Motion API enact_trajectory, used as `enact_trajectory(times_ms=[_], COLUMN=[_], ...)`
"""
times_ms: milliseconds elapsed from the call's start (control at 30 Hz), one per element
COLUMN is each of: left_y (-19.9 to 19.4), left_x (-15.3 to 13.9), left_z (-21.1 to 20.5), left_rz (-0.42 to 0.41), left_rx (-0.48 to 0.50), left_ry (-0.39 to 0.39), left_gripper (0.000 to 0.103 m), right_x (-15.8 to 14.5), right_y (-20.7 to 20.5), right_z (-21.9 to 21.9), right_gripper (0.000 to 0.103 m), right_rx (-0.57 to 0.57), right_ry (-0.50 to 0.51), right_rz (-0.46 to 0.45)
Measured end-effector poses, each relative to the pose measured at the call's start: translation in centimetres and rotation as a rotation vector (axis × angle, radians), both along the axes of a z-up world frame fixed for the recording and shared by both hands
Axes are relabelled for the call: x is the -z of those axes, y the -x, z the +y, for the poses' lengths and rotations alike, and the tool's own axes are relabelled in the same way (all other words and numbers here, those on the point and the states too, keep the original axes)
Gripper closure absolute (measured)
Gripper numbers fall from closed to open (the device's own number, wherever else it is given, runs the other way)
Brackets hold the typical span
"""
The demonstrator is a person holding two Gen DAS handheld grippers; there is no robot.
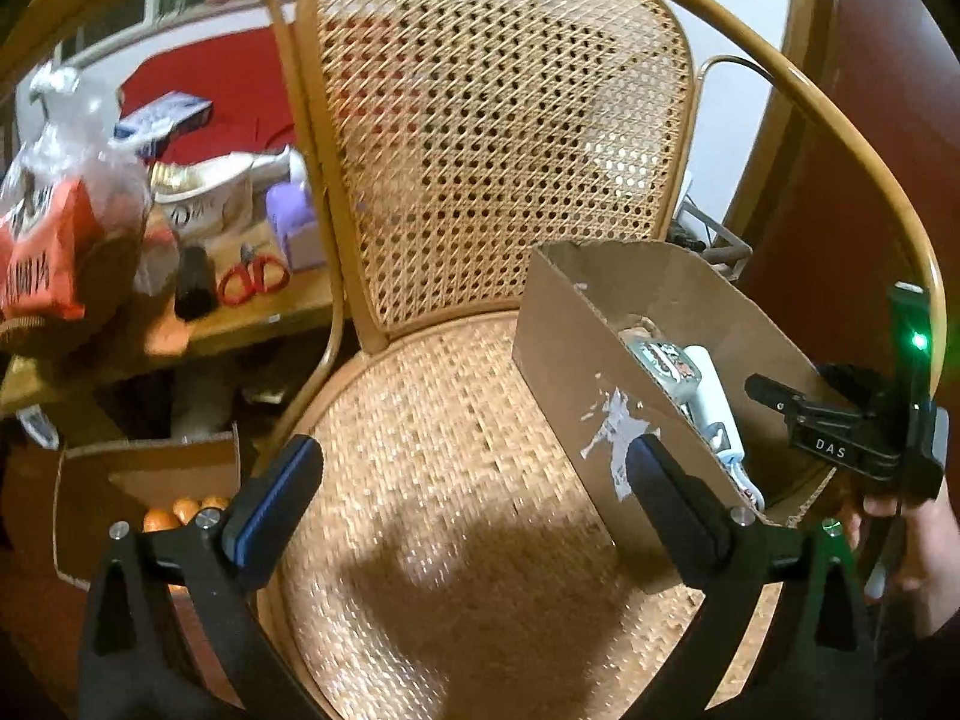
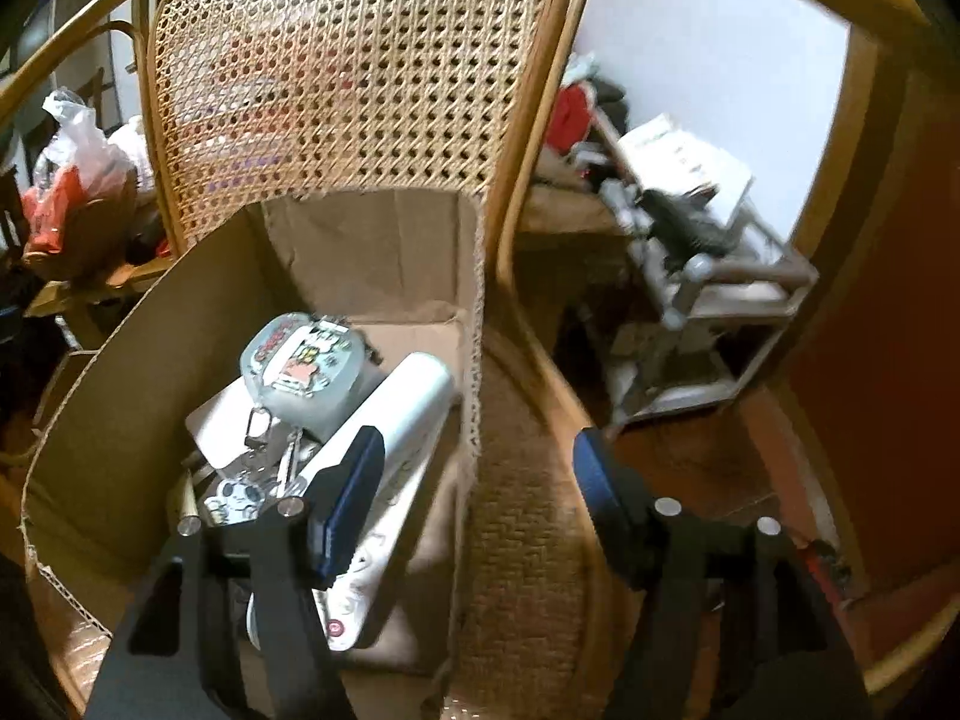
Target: Organize rigid objects
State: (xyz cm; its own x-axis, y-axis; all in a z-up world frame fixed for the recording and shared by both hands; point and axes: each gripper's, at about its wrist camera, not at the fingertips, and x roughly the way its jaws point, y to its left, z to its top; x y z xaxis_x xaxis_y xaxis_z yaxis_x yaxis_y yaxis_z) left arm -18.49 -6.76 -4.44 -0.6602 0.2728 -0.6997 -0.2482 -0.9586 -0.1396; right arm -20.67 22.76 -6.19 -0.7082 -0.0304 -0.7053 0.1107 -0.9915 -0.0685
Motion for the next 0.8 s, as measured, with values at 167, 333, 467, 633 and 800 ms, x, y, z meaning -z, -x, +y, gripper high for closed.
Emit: enact_trajectory(times_ms=[167, 333, 467, 633, 800], left_y=[-1.1, -2.9, -4.9, -7.5, -9.4], left_x=[0.1, -0.1, -0.7, -1.4, -1.5], left_z=[-0.2, 0.0, 0.4, 0.9, 0.8], left_rz=[-0.008, 0.029, 0.078, 0.150, 0.165], left_rx=[-0.028, -0.086, -0.096, -0.099, -0.118], left_ry=[-0.016, 0.035, 0.056, 0.089, 0.087], left_gripper=[0.003, 0.002, 0.001, 0.001, 0.001], right_x=[-1.4, -3.4, -4.9, -5.8, -6.0], right_y=[-1.3, -3.4, -5.4, -7.8, -10.6], right_z=[0.3, 0.3, -0.9, -1.6, -2.6], right_gripper=[0.020, 0.000, 0.000, 0.000, 0.000], right_rx=[0.028, 0.025, 0.008, -0.007, -0.024], right_ry=[0.039, 0.090, 0.058, 0.087, 0.055], right_rz=[0.063, 0.146, 0.211, 0.247, 0.268])
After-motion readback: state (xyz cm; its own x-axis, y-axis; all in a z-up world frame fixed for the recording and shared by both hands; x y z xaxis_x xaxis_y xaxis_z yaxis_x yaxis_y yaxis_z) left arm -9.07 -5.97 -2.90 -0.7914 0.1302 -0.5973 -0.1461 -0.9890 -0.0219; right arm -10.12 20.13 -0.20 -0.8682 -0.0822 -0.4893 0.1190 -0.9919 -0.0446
